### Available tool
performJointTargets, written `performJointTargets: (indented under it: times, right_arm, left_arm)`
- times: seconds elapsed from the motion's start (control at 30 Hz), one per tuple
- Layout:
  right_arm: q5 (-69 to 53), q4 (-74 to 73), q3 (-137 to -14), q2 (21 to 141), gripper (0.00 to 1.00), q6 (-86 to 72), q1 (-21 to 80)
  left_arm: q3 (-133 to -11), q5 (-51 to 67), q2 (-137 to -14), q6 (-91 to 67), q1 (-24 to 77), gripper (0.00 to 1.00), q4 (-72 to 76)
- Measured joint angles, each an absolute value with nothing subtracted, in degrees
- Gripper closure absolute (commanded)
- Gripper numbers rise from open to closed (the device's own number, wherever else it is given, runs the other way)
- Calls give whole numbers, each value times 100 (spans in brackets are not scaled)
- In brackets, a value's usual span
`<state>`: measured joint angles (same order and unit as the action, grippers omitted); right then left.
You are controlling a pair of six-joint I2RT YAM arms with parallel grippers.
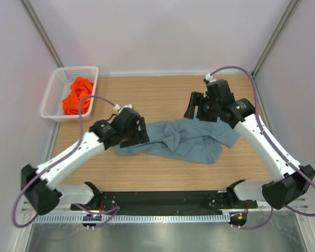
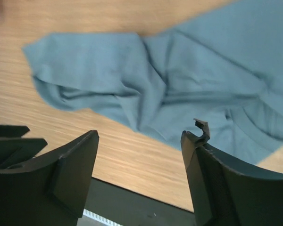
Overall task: Fold and stack the t-shirts
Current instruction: Flatten the tshirt out
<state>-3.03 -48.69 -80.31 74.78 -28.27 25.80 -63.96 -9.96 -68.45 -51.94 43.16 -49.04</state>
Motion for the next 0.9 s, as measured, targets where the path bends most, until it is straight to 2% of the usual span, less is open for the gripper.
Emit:
performJointTargets:
  times: [0.2, 0.33, 0.43, 0.67, 0.8, 0.83, 0.9]
  right_arm:
    - [-158, -5026, -6519, 7419, 20, -2797, 2213]
    - [-331, -4921, -5900, 7371, 20, -2932, 2165]
    - [-502, -4775, -5623, 7363, 23, -3033, 2171]
    - [-928, -4270, -5033, 7400, 35, -3262, 2169]
    - [-1258, -3837, -4825, 7594, 36, -3454, 2169]
    - [-1330, -3732, -4755, 7649, 36, -3494, 2169]
    - [-1422, -3592, -4644, 7760, 36, -3570, 2169]
  left_arm:
    - [-7013, 233, -8927, -5109, 4318, 21, -4145]
    - [-7244, 738, -9727, -5212, 4322, 21, -3640]
    - [-7454, 969, -10169, -5236, 4322, 22, -3514]
    - [-7918, 1378, -10969, -5297, 4322, 36, -3192]
    - [-7926, 1426, -11006, -5339, 4322, 44, -3190]
    - [-7944, 1439, -11006, -5349, 4322, 57, -3188]
    - [-7977, 1459, -11010, -5358, 4316, 72, -3183]
